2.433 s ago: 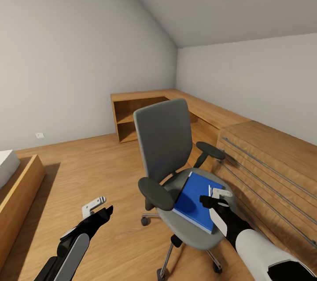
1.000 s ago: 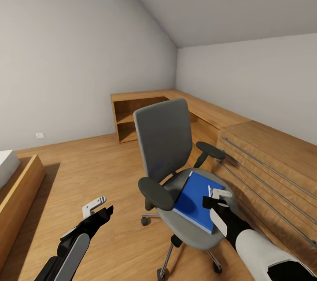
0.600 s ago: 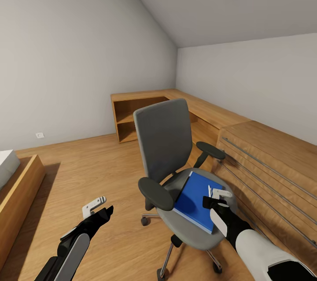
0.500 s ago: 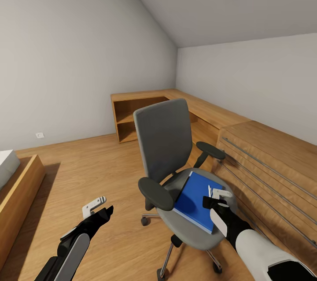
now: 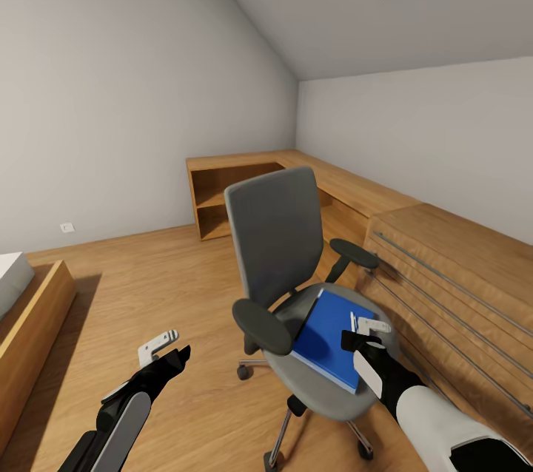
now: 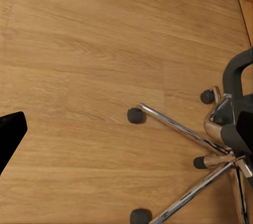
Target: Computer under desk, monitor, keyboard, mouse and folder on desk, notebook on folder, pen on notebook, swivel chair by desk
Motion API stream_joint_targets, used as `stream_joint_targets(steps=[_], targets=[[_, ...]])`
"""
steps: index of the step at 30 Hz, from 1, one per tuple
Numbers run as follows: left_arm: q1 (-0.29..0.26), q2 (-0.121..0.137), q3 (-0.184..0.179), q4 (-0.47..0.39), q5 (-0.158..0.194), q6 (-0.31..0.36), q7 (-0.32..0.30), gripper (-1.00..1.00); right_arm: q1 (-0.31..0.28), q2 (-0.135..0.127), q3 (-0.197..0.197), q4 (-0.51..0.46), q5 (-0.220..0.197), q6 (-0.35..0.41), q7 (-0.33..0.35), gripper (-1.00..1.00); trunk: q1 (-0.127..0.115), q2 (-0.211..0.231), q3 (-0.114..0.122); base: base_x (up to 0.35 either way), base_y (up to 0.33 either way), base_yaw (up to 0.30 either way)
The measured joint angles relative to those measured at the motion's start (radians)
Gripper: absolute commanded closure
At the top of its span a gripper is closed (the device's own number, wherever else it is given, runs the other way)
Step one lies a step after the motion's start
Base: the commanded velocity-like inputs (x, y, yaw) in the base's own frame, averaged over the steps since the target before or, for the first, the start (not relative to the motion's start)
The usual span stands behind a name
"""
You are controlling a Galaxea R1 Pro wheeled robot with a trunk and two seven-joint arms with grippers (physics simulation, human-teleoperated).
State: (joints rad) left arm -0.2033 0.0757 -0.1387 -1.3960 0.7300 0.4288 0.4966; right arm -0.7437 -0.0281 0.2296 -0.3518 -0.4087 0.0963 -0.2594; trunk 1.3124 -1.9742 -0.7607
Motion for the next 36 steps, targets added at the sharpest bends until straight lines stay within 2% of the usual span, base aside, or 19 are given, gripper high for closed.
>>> stream_joint_targets(steps=[11,16,19,21,24,26,29,33,36], targets=[[0.001,-0.001,-0.006,-0.003,-0.004,0.000,0.000,-1.00,0.000,-0.003,0.000,-0.018,-0.001,0.001,0.000,1.00,-0.042,0.077,0.034,0.000,0.000,0.000],[0.001,0.000,-0.007,-0.004,-0.004,0.000,0.000,-1.00,0.002,-0.010,-0.001,-0.083,0.000,0.028,0.000,1.00,-0.061,0.112,0.050,-0.007,0.000,0.000],[0.002,0.000,-0.008,-0.004,-0.004,0.000,0.000,-1.00,0.012,-0.026,-0.001,-0.166,-0.002,0.079,0.000,1.00,-0.073,0.133,0.060,-0.134,0.000,0.000],[0.002,-0.001,-0.008,-0.005,-0.004,0.000,0.000,-1.00,0.046,-0.039,-0.002,-0.263,-0.002,0.125,-0.001,1.00,-0.080,0.147,0.066,-0.248,0.000,0.000],[0.002,0.000,-0.008,-0.004,-0.004,0.000,0.000,-1.00,0.144,-0.058,-0.003,-0.449,-0.003,0.198,-0.026,1.00,-0.091,0.168,0.075,-0.299,0.000,0.000],[0.002,0.000,-0.008,-0.004,-0.004,0.000,0.000,-1.00,0.179,-0.064,-0.003,-0.526,-0.003,0.227,-0.050,1.00,-0.099,0.182,0.081,-0.321,0.000,0.000],[0.001,-0.001,-0.008,-0.005,-0.004,0.000,0.000,-1.00,0.251,-0.072,-0.003,-0.706,-0.013,0.284,-0.129,1.00,-0.111,0.203,0.091,-0.333,0.000,0.000],[0.002,-0.001,-0.008,-0.029,-0.005,0.000,0.000,-1.00,0.303,-0.076,-0.004,-0.842,-0.050,0.319,-0.170,1.00,-0.126,0.231,0.103,-0.263,0.000,0.000],[0.023,-0.001,-0.020,-0.074,-0.005,0.001,0.001,-1.00,0.320,-0.080,-0.004,-0.896,-0.064,0.353,-0.180,1.00,-0.138,0.252,0.113,-0.082,0.000,0.000]])
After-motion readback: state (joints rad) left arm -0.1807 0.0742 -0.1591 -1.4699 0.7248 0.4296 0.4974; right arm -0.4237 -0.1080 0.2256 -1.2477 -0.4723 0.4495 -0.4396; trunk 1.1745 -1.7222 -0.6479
